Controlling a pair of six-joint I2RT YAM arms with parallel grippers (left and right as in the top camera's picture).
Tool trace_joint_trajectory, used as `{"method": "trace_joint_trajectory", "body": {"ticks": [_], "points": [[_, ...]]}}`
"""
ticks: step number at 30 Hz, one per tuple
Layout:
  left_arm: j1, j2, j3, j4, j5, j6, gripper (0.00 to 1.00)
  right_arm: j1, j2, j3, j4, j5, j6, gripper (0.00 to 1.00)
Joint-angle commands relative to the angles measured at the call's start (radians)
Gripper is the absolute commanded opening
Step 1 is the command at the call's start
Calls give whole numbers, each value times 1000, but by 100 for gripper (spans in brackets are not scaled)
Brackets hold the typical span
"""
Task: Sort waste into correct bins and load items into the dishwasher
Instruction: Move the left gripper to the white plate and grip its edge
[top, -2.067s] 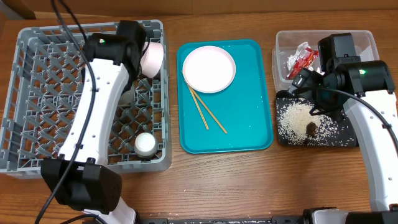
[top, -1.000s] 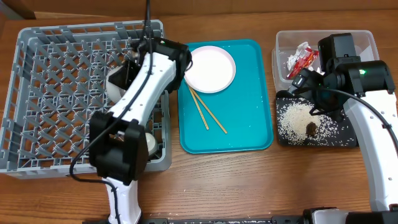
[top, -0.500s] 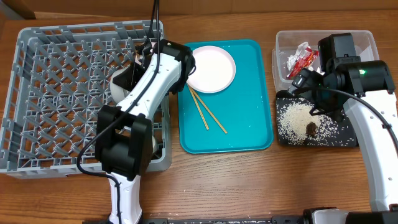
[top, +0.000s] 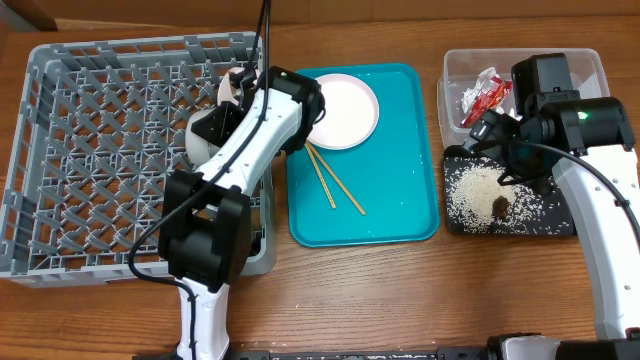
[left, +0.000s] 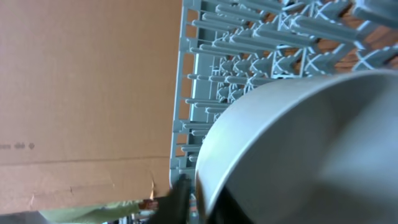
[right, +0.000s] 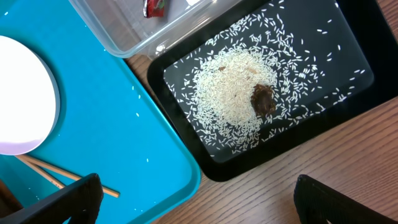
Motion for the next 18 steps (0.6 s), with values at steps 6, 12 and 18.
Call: {"method": "trace_joint_trajectory", "body": {"ticks": [6, 12, 18], "points": [[-50, 11, -3, -40, 21, 60, 80, -3, -18, 20, 3, 11, -4, 100], [-66, 8, 2, -40, 111, 89, 86, -3, -18, 20, 3, 10, -4, 100], [-66, 6, 14, -40, 327, 240, 90, -3, -18, 20, 3, 11, -4, 100]]}}
